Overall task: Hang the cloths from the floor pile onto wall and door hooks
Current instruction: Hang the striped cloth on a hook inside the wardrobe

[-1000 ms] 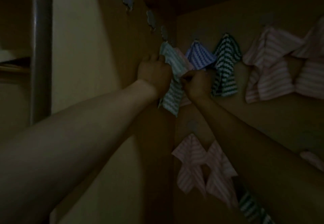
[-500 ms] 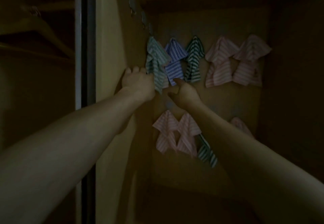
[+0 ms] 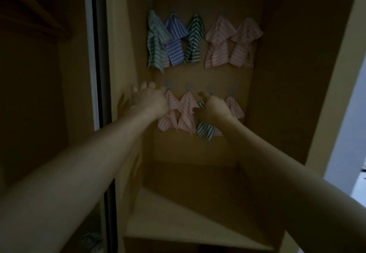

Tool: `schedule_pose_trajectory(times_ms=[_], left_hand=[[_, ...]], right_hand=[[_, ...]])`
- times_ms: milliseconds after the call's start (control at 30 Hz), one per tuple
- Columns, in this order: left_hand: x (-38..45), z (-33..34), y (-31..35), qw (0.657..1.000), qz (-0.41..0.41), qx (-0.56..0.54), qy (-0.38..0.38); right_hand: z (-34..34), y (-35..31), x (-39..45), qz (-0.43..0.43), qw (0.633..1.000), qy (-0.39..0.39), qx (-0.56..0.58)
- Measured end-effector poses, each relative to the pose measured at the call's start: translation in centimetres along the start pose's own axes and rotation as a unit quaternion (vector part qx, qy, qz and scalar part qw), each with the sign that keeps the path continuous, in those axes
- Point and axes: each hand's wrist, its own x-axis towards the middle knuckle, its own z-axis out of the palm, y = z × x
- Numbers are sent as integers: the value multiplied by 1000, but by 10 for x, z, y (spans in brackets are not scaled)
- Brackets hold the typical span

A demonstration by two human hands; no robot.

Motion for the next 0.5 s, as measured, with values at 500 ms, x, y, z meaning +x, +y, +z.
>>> schedule_pose_trajectory(times_ms=[500], left_hand=[[-215,38,100,989,7,-137,-51]], right_hand=[[-16,69,-224,97,993,-17,62]])
